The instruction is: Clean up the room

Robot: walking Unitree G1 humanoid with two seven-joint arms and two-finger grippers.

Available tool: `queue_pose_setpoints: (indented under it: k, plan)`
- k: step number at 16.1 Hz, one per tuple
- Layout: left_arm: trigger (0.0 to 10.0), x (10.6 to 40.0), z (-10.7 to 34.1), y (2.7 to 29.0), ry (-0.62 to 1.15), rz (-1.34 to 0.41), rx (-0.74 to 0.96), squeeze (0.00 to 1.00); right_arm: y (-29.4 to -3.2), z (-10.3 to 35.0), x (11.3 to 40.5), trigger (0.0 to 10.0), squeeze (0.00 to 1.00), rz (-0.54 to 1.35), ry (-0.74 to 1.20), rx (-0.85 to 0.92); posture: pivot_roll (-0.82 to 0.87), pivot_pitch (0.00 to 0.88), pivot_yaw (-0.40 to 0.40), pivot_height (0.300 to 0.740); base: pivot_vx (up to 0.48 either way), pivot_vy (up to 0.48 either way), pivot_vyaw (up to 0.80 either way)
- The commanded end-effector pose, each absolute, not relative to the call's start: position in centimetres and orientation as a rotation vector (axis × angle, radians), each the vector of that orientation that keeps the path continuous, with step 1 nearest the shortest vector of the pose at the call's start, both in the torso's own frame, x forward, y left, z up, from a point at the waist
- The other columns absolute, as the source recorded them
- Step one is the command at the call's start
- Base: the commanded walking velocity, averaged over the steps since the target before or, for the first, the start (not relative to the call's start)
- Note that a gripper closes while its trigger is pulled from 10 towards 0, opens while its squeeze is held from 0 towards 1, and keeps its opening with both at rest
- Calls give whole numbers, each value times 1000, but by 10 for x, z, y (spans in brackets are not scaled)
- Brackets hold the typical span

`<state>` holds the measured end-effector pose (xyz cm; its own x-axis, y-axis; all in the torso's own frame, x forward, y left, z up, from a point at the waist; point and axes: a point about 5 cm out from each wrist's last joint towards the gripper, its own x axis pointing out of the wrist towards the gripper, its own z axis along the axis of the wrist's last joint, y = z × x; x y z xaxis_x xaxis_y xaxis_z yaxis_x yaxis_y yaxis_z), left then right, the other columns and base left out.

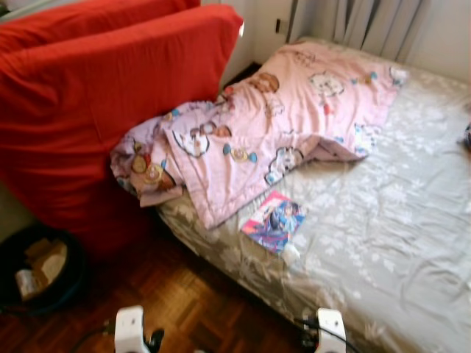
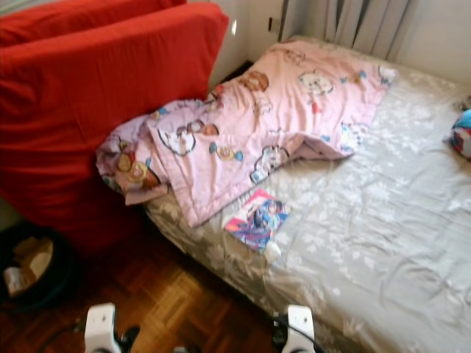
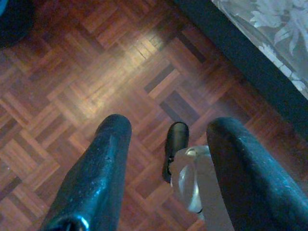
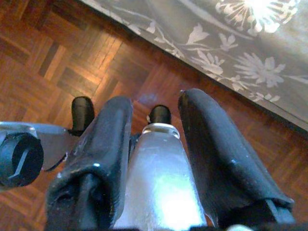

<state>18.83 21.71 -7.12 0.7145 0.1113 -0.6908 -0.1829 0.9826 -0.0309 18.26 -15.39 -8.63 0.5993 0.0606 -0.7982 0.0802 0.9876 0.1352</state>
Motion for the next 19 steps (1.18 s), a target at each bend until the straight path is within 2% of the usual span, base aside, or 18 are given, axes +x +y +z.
queue_pose_setpoints:
  k: [1, 13, 17, 19]
  plan:
    - [10000, 184, -75, 215, 784, 159, -107, 0, -156, -90, 174, 10000, 0, -30, 956, 172, 21, 143, -22, 740, 0, 0, 0]
    - [10000, 185, -75, 210, 784, 148, -115, 0, -157, -90, 175, 10000, 0, -51, 950, 162, 22, 145, -24, 740, 0, 0, 0]
    - [10000, 184, -75, 211, 786, 147, -113, 0, -157, -90, 175, 10000, 0, -50, 950, 162, 22, 145, -23, 740, 0, 480, 0]
    - [10000, 185, -75, 211, 783, 145, -109, 0, -157, -90, 175, 10000, 0, -50, 950, 161, 20, 144, -23, 740, 0, 131, 0]
